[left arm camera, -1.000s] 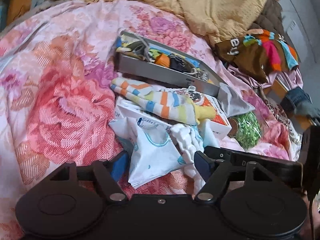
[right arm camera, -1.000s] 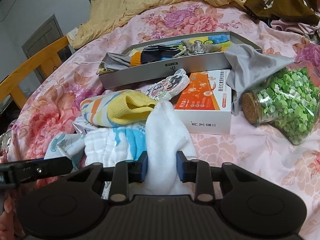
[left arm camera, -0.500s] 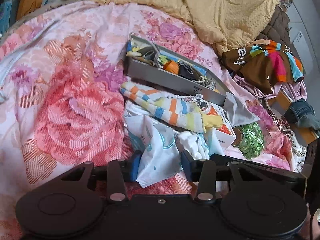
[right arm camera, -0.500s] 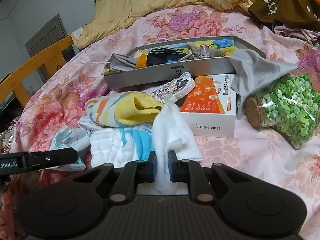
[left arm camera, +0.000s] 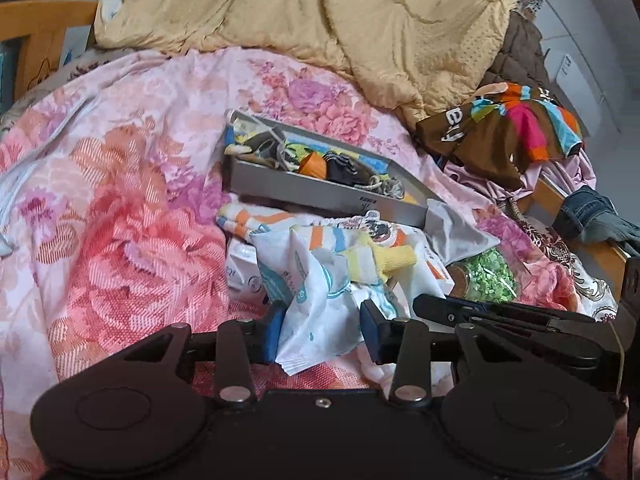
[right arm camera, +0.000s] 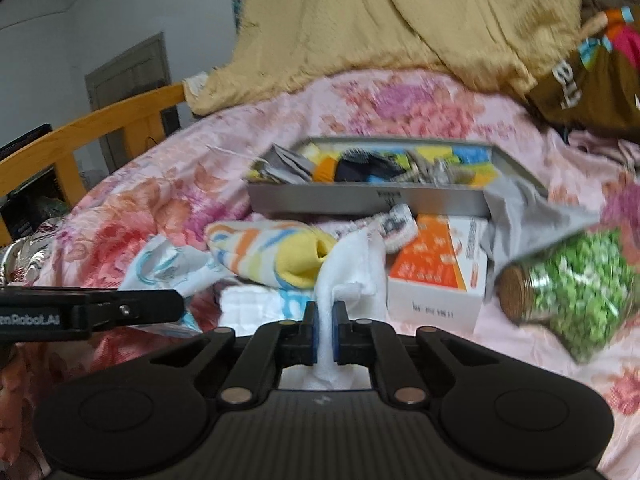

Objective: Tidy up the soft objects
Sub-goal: 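Carry the white cloth and white printed bag in both tools over the tray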

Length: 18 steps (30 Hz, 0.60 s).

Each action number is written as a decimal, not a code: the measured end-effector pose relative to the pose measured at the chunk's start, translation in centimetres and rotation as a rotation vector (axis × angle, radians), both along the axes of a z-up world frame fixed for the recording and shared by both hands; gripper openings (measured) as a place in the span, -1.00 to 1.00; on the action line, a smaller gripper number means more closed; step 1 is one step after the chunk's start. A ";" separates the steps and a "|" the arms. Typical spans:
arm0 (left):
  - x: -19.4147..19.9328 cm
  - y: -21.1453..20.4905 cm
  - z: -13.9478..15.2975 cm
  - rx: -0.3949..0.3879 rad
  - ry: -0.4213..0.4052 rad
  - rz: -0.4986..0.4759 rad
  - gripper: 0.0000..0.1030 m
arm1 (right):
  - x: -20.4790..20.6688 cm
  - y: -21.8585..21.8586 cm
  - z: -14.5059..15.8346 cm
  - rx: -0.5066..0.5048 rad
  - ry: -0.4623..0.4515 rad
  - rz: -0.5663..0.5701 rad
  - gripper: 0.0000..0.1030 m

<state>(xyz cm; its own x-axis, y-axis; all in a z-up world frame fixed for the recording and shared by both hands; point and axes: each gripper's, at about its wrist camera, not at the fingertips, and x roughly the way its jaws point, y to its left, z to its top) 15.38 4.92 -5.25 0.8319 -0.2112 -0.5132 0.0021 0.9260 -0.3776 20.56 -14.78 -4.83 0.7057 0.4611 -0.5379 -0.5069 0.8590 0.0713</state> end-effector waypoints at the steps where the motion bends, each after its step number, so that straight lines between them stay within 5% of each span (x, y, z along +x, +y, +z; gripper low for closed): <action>1: -0.1 -0.1 0.1 0.005 -0.007 -0.002 -0.18 | -0.2 0.1 0.2 -0.004 -0.017 0.004 -0.87; 18: 1.5 -1.4 2.1 0.087 -0.110 -0.049 -0.17 | -0.1 -1.0 1.9 0.036 -0.146 -0.023 -0.87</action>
